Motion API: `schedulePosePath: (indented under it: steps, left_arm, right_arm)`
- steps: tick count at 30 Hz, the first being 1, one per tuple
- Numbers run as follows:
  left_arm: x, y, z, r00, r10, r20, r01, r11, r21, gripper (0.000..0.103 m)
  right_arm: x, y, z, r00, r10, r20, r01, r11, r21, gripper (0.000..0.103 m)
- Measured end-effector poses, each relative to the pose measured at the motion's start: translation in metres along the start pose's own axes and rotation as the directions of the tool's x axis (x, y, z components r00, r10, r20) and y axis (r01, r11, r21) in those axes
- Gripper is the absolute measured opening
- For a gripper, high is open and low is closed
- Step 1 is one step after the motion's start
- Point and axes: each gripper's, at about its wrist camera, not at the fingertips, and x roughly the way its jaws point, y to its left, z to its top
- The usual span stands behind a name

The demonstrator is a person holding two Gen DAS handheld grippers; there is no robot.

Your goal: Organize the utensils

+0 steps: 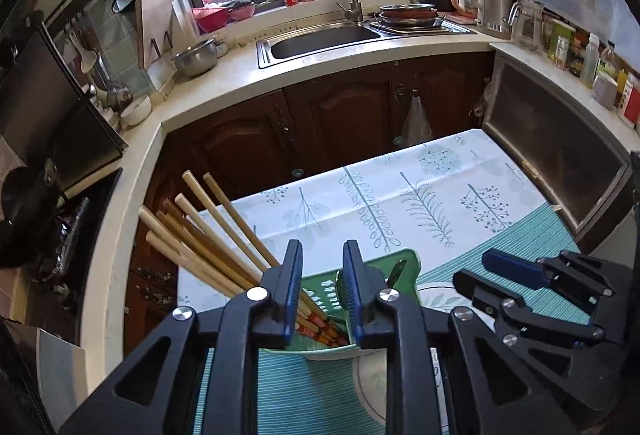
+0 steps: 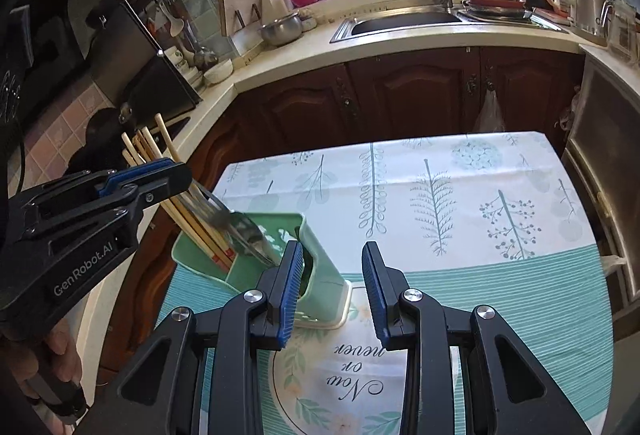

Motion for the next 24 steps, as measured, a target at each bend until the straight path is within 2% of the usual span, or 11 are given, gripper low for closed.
schedulePosePath:
  steps: [3, 6, 9, 11, 13, 17, 18, 20, 24]
  left_arm:
    - [-0.006, 0.004, -0.008, 0.999, -0.033, 0.006, 0.033, 0.999, -0.035, 0.019]
    - [-0.018, 0.007, -0.020, 0.998, -0.065, 0.012, 0.066, 0.996, -0.059, 0.023]
    - [-0.032, 0.010, -0.035, 0.996, -0.082, 0.021, 0.083, 0.994, -0.077, 0.035]
    - [-0.043, 0.012, -0.047, 0.996, -0.086, 0.027, 0.088, 0.992, -0.091, 0.049]
    - [-0.054, 0.014, -0.062, 0.995, -0.093, 0.031, 0.096, 0.989, -0.113, 0.057]
    - [-0.072, 0.016, -0.093, 0.995, -0.095, 0.043, 0.101, 0.982, -0.157, 0.068]
    - [-0.077, 0.017, -0.101, 0.995, -0.087, 0.048, 0.094, 0.981, -0.171, 0.071]
    - [-0.087, 0.016, -0.117, 0.997, -0.060, 0.056, 0.070, 0.978, -0.195, 0.082]
    - [-0.105, 0.012, -0.139, 0.997, -0.002, 0.076, 0.020, 0.972, -0.234, 0.094]
  right_arm:
    - [0.003, 0.003, -0.012, 1.000, 0.001, -0.007, -0.001, 1.000, -0.012, 0.032]
    - [0.000, 0.009, -0.022, 1.000, 0.005, -0.014, -0.006, 1.000, -0.022, 0.032]
    - [-0.008, 0.015, -0.031, 1.000, 0.012, -0.018, -0.013, 0.999, -0.029, 0.032]
    - [-0.016, 0.019, -0.037, 1.000, 0.014, -0.021, -0.015, 0.999, -0.036, 0.032]
    - [-0.025, 0.024, -0.045, 1.000, 0.010, -0.024, -0.011, 0.999, -0.042, 0.032]
    - [-0.046, 0.032, -0.065, 1.000, 0.006, -0.027, -0.007, 0.999, -0.053, 0.032]
    - [-0.051, 0.034, -0.069, 1.000, 0.003, -0.027, -0.005, 0.998, -0.055, 0.032]
    - [-0.064, 0.037, -0.082, 1.000, -0.006, -0.025, 0.005, 0.998, -0.059, 0.032]
    - [-0.088, 0.044, -0.107, 1.000, -0.009, -0.027, 0.007, 0.997, -0.078, 0.032]
